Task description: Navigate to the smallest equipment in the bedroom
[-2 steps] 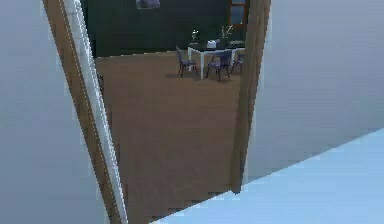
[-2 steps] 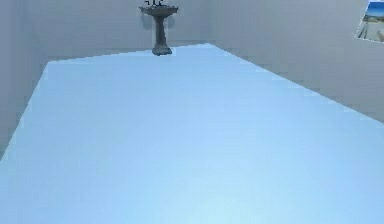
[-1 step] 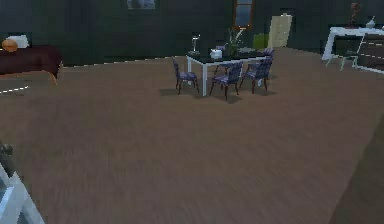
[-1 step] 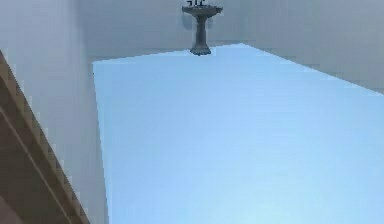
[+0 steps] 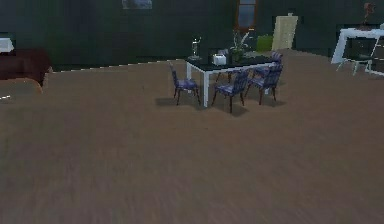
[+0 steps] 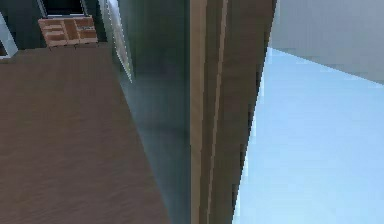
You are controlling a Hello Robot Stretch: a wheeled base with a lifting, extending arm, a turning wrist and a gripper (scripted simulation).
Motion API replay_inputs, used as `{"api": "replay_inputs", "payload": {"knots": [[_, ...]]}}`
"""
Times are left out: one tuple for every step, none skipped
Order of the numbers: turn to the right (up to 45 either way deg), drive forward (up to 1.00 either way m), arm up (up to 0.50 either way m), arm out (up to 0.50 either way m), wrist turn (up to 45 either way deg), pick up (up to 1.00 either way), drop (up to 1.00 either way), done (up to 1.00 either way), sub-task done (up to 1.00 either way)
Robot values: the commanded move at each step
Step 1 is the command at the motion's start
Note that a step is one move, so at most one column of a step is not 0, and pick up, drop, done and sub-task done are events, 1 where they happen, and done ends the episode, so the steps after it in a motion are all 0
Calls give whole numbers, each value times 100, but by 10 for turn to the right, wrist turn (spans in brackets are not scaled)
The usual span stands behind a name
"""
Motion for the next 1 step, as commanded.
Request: {"api": "replay_inputs", "payload": {"knots": [[60,0,0,0,0,0,0,0,0]]}}
